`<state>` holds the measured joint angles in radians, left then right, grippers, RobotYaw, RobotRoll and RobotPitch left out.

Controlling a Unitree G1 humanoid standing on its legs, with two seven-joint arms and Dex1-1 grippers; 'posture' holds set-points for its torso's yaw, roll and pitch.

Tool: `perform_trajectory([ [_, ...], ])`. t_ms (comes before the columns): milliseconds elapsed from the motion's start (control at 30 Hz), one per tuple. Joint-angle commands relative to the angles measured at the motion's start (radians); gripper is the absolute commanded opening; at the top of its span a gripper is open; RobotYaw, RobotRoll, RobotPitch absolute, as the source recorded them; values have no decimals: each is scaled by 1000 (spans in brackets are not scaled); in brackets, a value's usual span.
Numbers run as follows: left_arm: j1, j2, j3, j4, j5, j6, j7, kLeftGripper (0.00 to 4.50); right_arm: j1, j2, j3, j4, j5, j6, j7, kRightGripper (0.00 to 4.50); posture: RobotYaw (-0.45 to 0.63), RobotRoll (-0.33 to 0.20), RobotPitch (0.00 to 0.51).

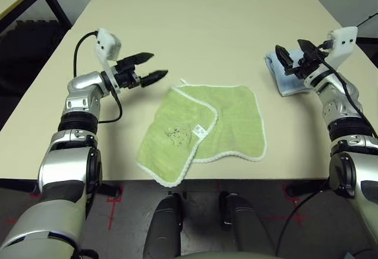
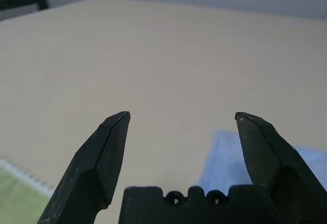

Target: Fold the towel and set it aside.

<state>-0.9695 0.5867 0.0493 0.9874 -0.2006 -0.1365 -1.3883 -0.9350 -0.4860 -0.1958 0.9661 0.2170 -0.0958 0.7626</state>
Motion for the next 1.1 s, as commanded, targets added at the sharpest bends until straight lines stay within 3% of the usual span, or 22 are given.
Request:
perform_trajectory([
  [33,24,34,-34,-26,18,-2,-109,4500,-40,-23,50,13,-33,66,75,4480,41,0,159],
  [267,-5,56,-53,-4,26,-16,-206,4500,-116,-57,116,56,-96,112,153,4480,28,0,166],
  [700,-24,41,-37,21,7,-50,-223,4500,-200,-69,222,117,-196,330,247,4480,26,0,176],
  [1100,1,19,10,-29,-22,0,-125,4500,-217,-17,256,158,-259,279,189,4480,46,0,200],
])
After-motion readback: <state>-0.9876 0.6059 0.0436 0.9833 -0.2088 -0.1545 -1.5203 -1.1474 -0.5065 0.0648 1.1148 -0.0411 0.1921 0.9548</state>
